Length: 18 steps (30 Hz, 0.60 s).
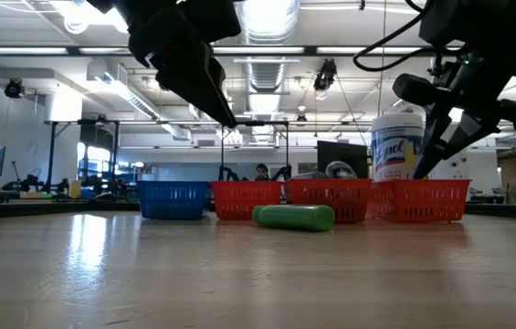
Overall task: Pick & Place Travel size toiletries
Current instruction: Put the dark blue shave cream into the right red bin
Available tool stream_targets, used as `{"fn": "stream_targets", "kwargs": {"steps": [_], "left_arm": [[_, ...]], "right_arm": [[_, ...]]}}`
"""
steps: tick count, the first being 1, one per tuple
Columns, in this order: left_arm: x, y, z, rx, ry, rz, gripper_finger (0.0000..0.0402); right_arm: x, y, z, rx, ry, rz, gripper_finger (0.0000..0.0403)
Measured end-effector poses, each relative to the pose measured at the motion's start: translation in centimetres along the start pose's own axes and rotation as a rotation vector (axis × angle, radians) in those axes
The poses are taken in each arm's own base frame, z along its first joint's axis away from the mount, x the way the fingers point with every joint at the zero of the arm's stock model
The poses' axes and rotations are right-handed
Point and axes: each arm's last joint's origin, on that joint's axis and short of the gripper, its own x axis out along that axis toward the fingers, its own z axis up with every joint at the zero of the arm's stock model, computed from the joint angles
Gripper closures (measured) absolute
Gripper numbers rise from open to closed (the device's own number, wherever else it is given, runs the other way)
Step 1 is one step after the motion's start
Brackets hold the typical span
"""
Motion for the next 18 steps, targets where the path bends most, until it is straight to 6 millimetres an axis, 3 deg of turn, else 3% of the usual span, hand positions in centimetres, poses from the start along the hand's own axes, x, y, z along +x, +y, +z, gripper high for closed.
{"fn": "stream_targets", "kwargs": {"steps": [12, 18], "left_arm": [[0.0, 0.0, -0.4, -0.026, 0.022, 0.0, 0.0156], [0.0, 0.0, -0.3, 0.002, 0.021, -0.002, 0.0156]], "right_arm": [[1.6, -0.1, -0.6, 0.053, 0.001, 0.053, 0.027], [1.9, -0.2, -0.5, 0.011, -0.026, 0.054, 0.0218]]}}
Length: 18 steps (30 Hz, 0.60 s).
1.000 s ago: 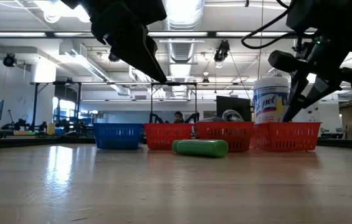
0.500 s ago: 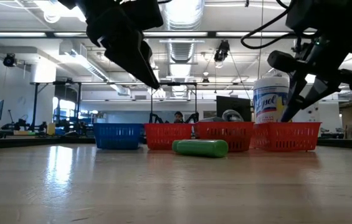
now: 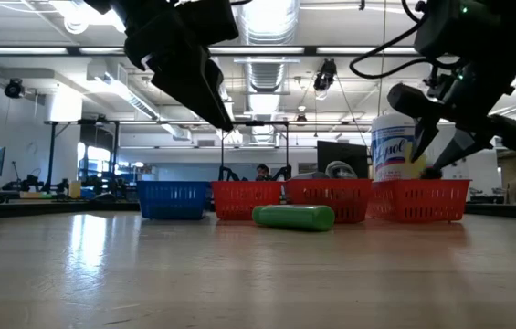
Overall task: Pick & Place Travel size toiletries
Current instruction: Put the dark blue shave cream into the right red bin, then put the green shampoo into the blue bin
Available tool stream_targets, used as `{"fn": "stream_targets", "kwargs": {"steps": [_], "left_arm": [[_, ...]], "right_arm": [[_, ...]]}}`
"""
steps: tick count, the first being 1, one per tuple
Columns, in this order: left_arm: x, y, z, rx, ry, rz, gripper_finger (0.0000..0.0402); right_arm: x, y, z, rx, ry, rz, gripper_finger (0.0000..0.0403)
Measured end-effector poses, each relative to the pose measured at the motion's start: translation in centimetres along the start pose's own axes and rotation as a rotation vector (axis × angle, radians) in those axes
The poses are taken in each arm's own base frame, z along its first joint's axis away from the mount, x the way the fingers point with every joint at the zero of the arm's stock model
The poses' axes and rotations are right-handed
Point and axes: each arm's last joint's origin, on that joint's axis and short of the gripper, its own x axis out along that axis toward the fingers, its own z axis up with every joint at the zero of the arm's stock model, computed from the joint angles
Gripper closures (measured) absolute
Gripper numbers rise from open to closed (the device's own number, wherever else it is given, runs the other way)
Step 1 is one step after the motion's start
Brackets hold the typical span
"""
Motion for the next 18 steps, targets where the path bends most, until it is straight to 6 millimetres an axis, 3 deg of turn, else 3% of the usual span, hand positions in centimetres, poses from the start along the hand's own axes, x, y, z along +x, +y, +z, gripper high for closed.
{"fn": "stream_targets", "kwargs": {"steps": [10, 18], "left_arm": [[0.3, -0.2, 0.0, 0.092, -0.004, -0.038, 0.0156], [3.7, -1.0, 0.2, 0.256, -0.062, -0.154, 0.0156]], "right_arm": [[-1.4, 2.0, 1.0, -0.126, 0.003, 0.061, 0.0109], [-3.4, 4.0, 1.8, -0.312, 0.168, 0.147, 0.0069]]}}
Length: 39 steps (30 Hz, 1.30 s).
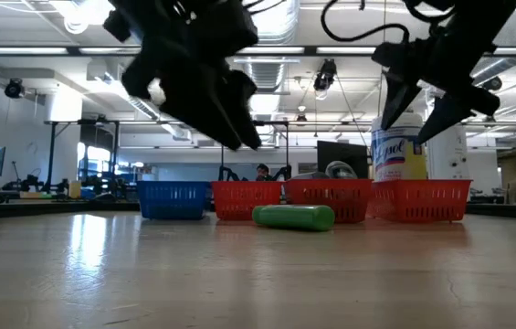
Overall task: Pick & Place Travel size toiletries
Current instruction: Put the green shampoo into the blue bin
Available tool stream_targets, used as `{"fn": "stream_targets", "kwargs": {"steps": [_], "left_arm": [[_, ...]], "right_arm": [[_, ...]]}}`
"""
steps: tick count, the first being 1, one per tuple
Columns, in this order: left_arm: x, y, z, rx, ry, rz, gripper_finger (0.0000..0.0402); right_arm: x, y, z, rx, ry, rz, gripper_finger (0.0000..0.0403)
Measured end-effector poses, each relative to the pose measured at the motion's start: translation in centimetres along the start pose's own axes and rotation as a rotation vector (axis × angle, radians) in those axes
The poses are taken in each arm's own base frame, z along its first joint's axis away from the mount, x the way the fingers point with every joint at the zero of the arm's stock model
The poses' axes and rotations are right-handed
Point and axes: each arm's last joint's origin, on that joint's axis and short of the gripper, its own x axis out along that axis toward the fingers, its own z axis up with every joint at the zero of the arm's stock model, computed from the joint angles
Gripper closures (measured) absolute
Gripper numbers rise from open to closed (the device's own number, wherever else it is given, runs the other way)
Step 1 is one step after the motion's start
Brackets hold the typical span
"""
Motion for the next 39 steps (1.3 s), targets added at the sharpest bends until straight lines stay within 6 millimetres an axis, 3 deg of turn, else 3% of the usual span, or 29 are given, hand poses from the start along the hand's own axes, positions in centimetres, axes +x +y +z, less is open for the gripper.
{"fn": "stream_targets", "kwargs": {"steps": [4, 9, 15, 24, 28, 33, 39], "left_arm": [[2.3, 0.5, -0.3, 0.117, 0.017, 0.0, 0.0156], [4.6, 2.2, -0.8, 0.097, 0.05, -0.015, 0.0156], [5.9, 4.1, -0.2, 0.078, 0.033, -0.055, 0.0156], [8.9, 4.5, -0.8, 0.091, 0.151, -0.159, 0.0156], [8.9, 4.4, -0.8, 0.062, 0.196, -0.169, 0.0156], [7.4, 3.8, -0.7, 0.027, 0.242, -0.183, 0.0157], [7.3, 2.9, -1.2, 0.021, 0.259, -0.167, 0.019]], "right_arm": [[-0.9, 0.5, -0.2, -0.06, 0.064, 0.033, 0.006], [-2.0, 0.6, -0.6, -0.075, 0.085, 0.021, 0.0054], [-2.7, 0.7, -1.0, -0.082, 0.096, 0.022, 0.0058], [-2.7, 0.6, -1.1, -0.089, 0.098, 0.012, 0.0079], [-2.7, 0.4, -1.1, -0.097, 0.1, 0.0, 0.0085], [-2.6, 0.4, -1.1, -0.1, 0.1, -0.004, 0.0092], [-2.5, 0.3, -1.2, -0.104, 0.09, -0.011, 0.0101]]}}
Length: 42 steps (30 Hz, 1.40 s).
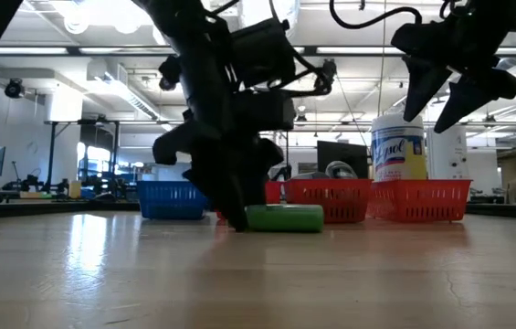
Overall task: Pick & Place Travel size toiletries
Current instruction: Put the green shampoo into the blue bin
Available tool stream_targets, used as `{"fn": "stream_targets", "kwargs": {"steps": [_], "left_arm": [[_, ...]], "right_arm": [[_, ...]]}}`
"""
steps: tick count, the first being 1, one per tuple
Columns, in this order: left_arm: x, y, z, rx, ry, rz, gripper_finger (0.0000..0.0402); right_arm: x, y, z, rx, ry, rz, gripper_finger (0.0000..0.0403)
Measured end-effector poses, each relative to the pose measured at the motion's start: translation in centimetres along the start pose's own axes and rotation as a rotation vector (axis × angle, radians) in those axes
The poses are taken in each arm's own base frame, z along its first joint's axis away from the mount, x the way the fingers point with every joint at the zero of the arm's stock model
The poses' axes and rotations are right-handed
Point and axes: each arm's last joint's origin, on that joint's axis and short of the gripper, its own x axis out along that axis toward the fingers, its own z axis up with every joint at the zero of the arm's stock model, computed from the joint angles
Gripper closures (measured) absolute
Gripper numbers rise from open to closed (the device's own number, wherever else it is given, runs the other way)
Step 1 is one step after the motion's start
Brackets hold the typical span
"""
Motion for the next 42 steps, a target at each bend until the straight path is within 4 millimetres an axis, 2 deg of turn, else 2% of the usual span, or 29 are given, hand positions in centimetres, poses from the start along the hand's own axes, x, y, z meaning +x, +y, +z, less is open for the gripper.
{"fn": "stream_targets", "kwargs": {"steps": [3, 7, 16, 25, 32, 42], "left_arm": [[0.1, -0.1, 0.2, -0.038, -0.015, 0.03, 0.0204], [0.1, -0.2, 0.8, -0.089, -0.053, 0.075, 0.0201], [0.2, -0.9, 1.5, -0.088, -0.084, 0.112, 0.0157], [0.8, -1.0, 1.5, -0.21, -0.173, 0.128, 0.0134], [1.8, -1.6, 0.8, -0.217, -0.127, 0.121, 0.0147], [1.6, -1.3, 1.3, -0.29, -0.17, 0.175, 0.0202]], "right_arm": [[0.0, 0.0, 0.0, 0.004, -0.011, -0.003, 0.0105], [0.0, 0.0, 0.0, 0.006, -0.013, -0.002, 0.0104], [0.0, 0.0, 0.0, 0.015, -0.015, -0.003, 0.0077], [0.0, 0.0, 0.0, 0.021, -0.015, -0.002, 0.0057], [0.0, 0.0, 0.0, 0.02, -0.015, -0.002, 0.0057], [0.0, 0.0, 0.0, 0.02, -0.014, -0.002, 0.0084]]}}
